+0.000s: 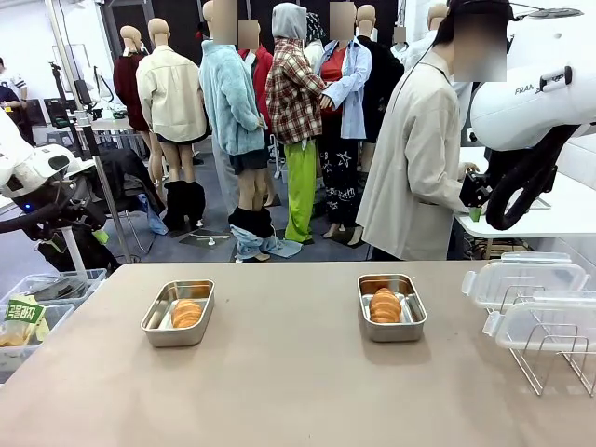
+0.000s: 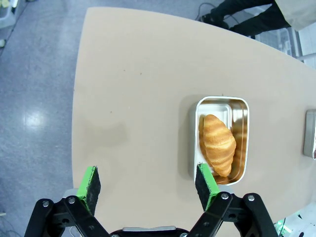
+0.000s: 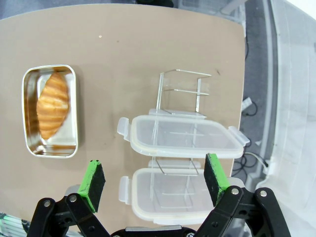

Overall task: Place the bread in airtight containers.
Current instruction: Pick up one Airtight Container lid and hand it to the human.

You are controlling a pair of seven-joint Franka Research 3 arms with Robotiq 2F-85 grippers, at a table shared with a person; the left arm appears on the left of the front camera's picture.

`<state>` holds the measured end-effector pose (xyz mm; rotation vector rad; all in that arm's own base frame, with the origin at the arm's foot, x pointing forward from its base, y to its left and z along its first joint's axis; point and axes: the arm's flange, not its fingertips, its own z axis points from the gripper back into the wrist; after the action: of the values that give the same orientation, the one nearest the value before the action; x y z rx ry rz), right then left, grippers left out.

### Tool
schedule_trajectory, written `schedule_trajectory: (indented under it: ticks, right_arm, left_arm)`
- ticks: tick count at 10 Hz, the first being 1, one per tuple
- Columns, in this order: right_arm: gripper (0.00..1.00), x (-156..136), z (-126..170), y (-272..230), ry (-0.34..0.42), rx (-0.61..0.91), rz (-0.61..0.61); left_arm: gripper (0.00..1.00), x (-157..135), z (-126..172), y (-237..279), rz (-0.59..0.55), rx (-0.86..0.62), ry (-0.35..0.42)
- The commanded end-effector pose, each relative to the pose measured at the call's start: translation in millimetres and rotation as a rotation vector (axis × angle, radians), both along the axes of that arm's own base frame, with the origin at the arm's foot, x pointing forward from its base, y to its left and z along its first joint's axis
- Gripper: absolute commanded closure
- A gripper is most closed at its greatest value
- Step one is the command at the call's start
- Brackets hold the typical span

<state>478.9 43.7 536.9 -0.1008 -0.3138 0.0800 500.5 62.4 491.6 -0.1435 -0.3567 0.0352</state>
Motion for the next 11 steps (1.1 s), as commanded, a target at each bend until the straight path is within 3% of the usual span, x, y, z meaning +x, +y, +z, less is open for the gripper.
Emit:
schedule_trajectory:
  ticks: [1, 11]
  right_arm:
    - [0.00, 2.9, 1.8, 2.2, 0.007, 0.001, -0.018]
    - [0.00, 2.9, 1.8, 2.2, 0.007, 0.001, -0.018]
  left_arm:
    - [0.00, -1.1, 2.6, 1.7, -0.001, 0.013, -0.002]
    - [0.00, -1.1, 2.6, 1.7, -0.001, 0.013, -0.002]
